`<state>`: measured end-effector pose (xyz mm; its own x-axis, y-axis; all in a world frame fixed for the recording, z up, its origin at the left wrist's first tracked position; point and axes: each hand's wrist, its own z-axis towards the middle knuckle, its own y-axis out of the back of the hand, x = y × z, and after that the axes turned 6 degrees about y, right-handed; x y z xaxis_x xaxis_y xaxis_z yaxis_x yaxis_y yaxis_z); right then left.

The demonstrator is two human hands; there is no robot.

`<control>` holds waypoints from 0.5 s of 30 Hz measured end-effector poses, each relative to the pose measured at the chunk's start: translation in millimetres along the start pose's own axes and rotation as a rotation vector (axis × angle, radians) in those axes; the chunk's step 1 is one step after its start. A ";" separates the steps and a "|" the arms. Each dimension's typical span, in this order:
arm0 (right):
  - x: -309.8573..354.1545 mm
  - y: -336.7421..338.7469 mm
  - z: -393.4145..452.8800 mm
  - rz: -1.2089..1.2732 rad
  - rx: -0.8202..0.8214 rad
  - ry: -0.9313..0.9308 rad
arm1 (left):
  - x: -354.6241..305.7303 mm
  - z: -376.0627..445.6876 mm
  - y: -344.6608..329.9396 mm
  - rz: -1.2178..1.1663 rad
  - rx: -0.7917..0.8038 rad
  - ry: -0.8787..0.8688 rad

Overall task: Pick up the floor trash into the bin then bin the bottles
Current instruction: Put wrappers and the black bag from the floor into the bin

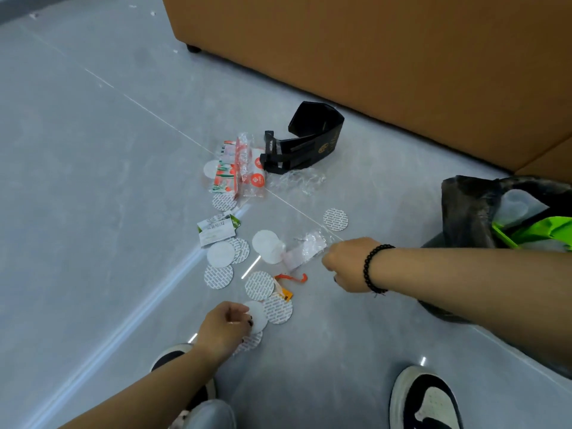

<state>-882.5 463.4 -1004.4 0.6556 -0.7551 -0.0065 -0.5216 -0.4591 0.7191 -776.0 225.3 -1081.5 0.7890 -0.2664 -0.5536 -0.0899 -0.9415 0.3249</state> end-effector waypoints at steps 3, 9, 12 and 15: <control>20.2 -13.0 31.5 0.148 -0.002 -0.062 | 5.7 8.1 5.8 0.241 -0.068 -0.126; 87.3 -51.4 46.6 0.417 -0.237 0.063 | 19.8 17.1 7.4 0.526 -0.043 -0.268; 102.9 -61.2 55.5 0.408 -0.254 0.042 | 26.3 16.8 6.7 0.589 -0.057 -0.330; 106.2 -65.4 64.2 0.411 -0.239 0.002 | 27.7 15.3 6.9 0.619 -0.062 -0.370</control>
<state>-813.8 383.2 -1096.8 0.4227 -0.8504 0.3132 -0.5982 -0.0022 0.8014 -764.0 208.2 -1106.3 0.3464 -0.8096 -0.4738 -0.4101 -0.5850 0.6997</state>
